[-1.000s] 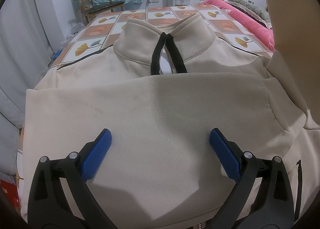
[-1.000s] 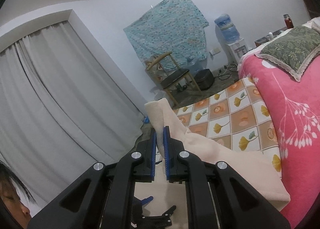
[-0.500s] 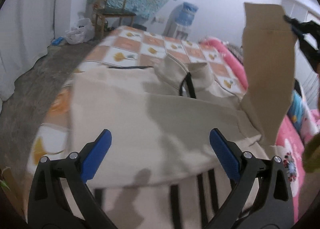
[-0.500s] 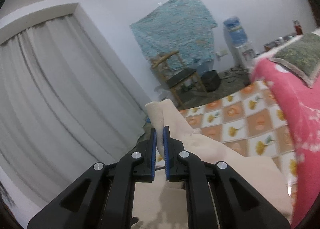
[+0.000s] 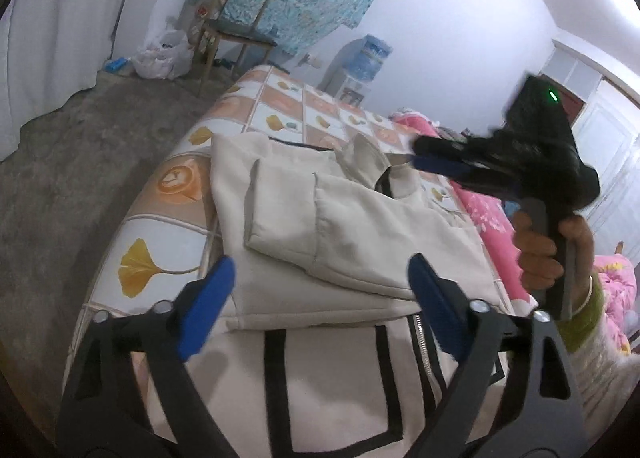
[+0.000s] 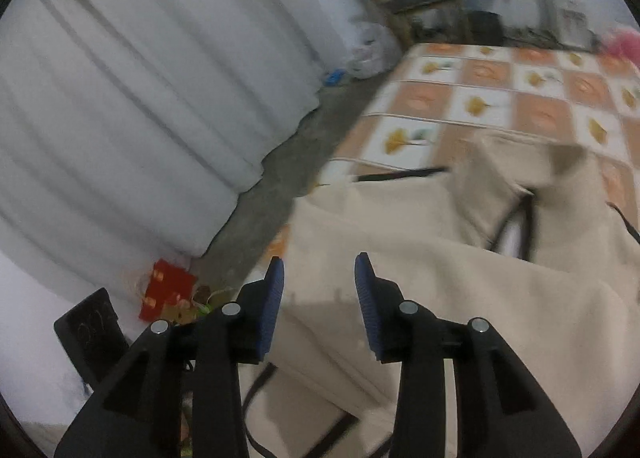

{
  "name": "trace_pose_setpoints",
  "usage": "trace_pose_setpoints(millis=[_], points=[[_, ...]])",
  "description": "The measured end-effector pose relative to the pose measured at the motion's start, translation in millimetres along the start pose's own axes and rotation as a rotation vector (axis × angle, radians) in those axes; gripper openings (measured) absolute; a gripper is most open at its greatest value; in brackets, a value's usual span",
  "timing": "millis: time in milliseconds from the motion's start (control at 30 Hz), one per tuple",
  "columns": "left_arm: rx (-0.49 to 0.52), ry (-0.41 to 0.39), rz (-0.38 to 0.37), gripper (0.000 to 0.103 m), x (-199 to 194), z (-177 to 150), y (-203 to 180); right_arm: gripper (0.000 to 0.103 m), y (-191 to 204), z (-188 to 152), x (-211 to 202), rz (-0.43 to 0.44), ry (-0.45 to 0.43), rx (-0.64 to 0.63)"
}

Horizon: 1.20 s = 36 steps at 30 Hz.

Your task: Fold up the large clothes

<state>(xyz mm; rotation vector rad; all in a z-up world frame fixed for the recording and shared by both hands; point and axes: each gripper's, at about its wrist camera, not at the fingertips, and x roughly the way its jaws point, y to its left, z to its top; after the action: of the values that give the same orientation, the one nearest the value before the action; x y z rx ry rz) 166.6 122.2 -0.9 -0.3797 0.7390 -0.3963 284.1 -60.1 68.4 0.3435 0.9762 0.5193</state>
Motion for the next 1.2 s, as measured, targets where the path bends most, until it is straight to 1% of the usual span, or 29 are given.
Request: trace_pose_setpoints(millis=[33, 100, 133, 167, 233, 267, 300, 333, 367, 500, 600, 667, 733, 767, 800, 833, 867, 933, 1000, 1067, 1133, 1200], points=[[-0.002, 0.006, -0.001, 0.076, 4.2, 3.5, 0.7, 0.045, -11.6, -3.4, -13.4, -0.037, -0.026, 0.014], [-0.007, 0.019, 0.011, 0.073, 16.7, 12.6, 2.5, 0.046, -28.2, -9.0, -38.6, -0.11, -0.07, 0.023], [-0.01, 0.031, 0.027, 0.068, 23.7, 16.7, 4.1, 0.046, -38.2, -14.8, -54.6, -0.159, -0.088, 0.031], [-0.014, 0.048, 0.051, 0.063, 34.7, 21.7, 6.0, 0.047, -46.2, -18.2, -64.3, -0.191, -0.099, 0.041], [-0.016, 0.096, 0.102, 0.058, 58.4, 30.0, 12.0, 0.048, -71.1, -27.1, -89.3, -0.282, -0.124, 0.076], [-0.011, 0.131, 0.141, 0.053, 77.3, 35.9, 14.3, 0.048, -86.6, -28.5, -97.1, -0.322, -0.132, 0.097], [-0.005, 0.153, 0.173, 0.05, 86.4, 37.4, 17.5, 0.048, -102.1, -35.9, -108.6, -0.362, -0.142, 0.129], [0.01, 0.179, 0.214, 0.043, 99.8, 40.1, 20.7, 0.048, -112.8, -41.7, -113.4, -0.377, -0.147, 0.153], [0.023, 0.194, 0.241, 0.038, 109.5, 42.0, 22.0, 0.048, -125.1, -46.1, -117.6, -0.382, -0.15, 0.184], [0.09, 0.183, 0.303, 0.031, 118.3, 41.3, 21.6, 0.048, -160.0, -70.3, -130.7, -0.365, -0.16, 0.274], [0.111, 0.171, 0.322, 0.023, 116.0, 40.3, 20.1, 0.048, -172.1, -78.7, -121.0, -0.365, -0.148, 0.287], [0.152, 0.151, 0.338, 0.007, 111.0, 39.8, 13.7, 0.048, -179.1, -83.5, -117.0, -0.366, -0.142, 0.294], [0.166, 0.133, 0.33, 0.004, 100.5, 40.5, 5.9, 0.048, -180.8, -86.3, -116.3, -0.377, -0.147, 0.296], [0.154, 0.127, 0.31, 0.004, 92.2, 41.8, 2.5, 0.048, -182.0, -87.1, -116.5, -0.382, -0.151, 0.297], [0.128, 0.113, 0.272, 0.004, 79.4, 45.2, -1.0, 0.048, -182.9, -87.5, -117.4, -0.385, -0.155, 0.298], [0.107, 0.087, 0.237, 0.004, 64.6, 48.5, -4.4, 0.048, -183.5, -88.3, -119.4, -0.385, -0.161, 0.296], [0.097, 0.061, 0.219, 0.004, 50.9, 50.6, -7.6, 0.048, -183.4, -89.0, -121.1, -0.389, -0.166, 0.291], [0.089, 0.043, 0.227, 0.004, 38.1, 49.4, -8.4, 0.048, -183.0, -91.5, -124.8, -0.413, -0.173, 0.275], [0.047, 0.106, 0.255, 0.004, 44.6, 43.3, 4.6, 0.048, -184.9, -94.1, -125.4, -0.431, -0.171, 0.268], [-0.013, 0.189, 0.282, 0.004, 63.6, 31.9, 27.1, 0.048, -190.0, -96.5, -122.9, -0.432, -0.164, 0.284], [-0.041, 0.205, 0.281, 0.005, 72.9, 24.6, 39.6, 0.048, -191.9, -96.8, -122.7, -0.438, -0.165, 0.289], [-0.024, 0.173, 0.277, 0.005, 68.9, 22.5, 37.4, 0.048, -189.3, -95.3, -124.2, -0.45, -0.17, 0.278]])
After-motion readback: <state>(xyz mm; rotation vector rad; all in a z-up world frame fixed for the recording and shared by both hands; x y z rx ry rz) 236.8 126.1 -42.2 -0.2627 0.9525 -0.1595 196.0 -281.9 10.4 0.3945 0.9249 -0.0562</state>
